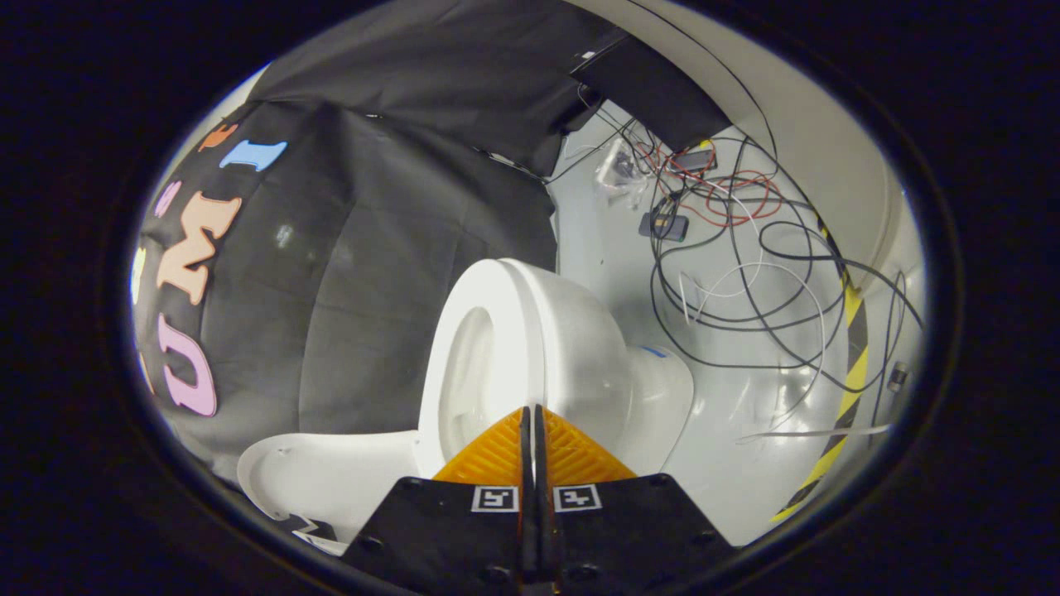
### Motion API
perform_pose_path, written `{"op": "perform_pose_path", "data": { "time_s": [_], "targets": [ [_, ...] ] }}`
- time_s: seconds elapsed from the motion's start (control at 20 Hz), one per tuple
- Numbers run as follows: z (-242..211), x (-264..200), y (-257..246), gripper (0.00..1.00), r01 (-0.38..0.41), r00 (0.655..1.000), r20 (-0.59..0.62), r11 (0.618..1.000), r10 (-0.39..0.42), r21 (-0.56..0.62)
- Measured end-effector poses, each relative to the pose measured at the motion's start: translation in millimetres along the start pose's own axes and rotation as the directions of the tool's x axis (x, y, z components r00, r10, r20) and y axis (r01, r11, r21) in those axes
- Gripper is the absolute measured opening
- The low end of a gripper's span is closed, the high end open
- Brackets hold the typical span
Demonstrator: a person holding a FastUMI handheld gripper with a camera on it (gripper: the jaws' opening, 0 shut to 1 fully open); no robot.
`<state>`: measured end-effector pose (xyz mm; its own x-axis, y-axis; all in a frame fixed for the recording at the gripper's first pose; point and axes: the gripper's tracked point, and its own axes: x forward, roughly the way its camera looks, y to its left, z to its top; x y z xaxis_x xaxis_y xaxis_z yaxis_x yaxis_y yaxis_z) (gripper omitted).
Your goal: Open the toilet lid.
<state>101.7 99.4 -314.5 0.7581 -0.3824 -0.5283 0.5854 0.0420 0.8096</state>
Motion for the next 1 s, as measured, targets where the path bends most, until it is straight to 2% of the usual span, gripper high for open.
{"op": "perform_pose_path", "data": {
  "time_s": [0.2,0.35,0.65,0.8,1.0],
  "targets": [
    [3.5,3.3,13.0,0.01,-0.021,1.0,0.005,0.999,0.021,-0.046],
    [14.6,-3.5,38.1,0.01,-0.071,0.996,0.038,0.992,0.076,-0.107],
    [34.0,-17.1,79.4,0.01,-0.108,0.987,0.087,0.955,0.136,-0.275],
    [41.0,-26.4,107.2,0.01,-0.117,0.981,0.101,0.921,0.165,-0.37],
    [49.7,-49.0,165.1,0.01,-0.149,0.961,0.127,0.852,0.244,-0.502]
  ]
}}
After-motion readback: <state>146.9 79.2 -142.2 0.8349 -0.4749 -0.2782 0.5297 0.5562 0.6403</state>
